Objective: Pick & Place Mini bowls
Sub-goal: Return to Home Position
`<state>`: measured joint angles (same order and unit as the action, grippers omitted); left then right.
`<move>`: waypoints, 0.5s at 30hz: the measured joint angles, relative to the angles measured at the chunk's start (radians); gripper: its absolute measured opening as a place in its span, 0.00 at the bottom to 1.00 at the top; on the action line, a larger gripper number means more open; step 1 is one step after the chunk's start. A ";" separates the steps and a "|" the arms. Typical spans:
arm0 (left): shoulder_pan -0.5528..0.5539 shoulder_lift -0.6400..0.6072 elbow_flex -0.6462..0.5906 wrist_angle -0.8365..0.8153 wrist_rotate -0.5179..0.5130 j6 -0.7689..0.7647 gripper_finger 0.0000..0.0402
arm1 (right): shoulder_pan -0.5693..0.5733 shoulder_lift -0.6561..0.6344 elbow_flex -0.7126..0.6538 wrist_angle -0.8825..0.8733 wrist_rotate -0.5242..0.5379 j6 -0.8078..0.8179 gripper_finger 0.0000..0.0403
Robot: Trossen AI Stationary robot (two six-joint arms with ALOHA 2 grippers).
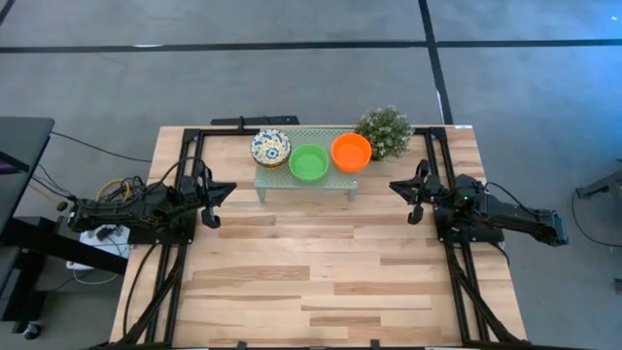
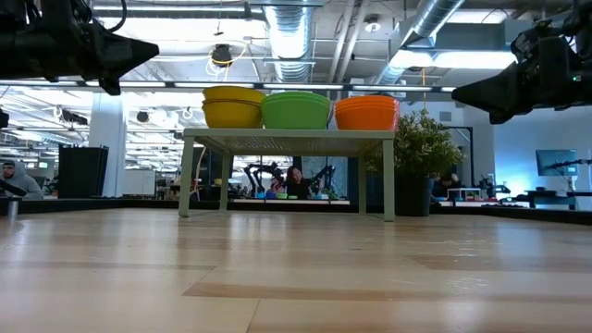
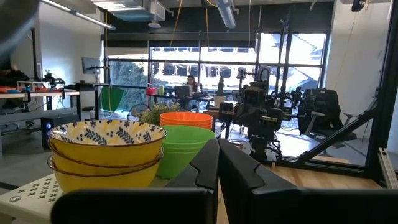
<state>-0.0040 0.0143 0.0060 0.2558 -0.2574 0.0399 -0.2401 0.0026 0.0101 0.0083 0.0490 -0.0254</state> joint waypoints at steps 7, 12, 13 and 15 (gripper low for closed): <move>0.000 0.000 0.000 0.000 0.000 0.000 0.02 | 0.000 0.000 0.000 0.000 0.000 0.000 0.08; 0.000 0.000 0.000 0.000 0.000 0.000 0.02 | 0.000 0.000 0.000 0.000 0.000 0.000 0.08; 0.000 0.000 0.000 0.000 0.000 0.000 0.02 | 0.000 0.000 0.000 0.000 0.000 0.000 0.08; 0.000 0.000 0.000 0.000 0.000 0.000 0.02 | 0.000 0.000 0.000 0.000 0.000 0.000 0.08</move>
<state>-0.0040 0.0142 0.0059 0.2554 -0.2573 0.0399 -0.2401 0.0025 0.0101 0.0082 0.0490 -0.0254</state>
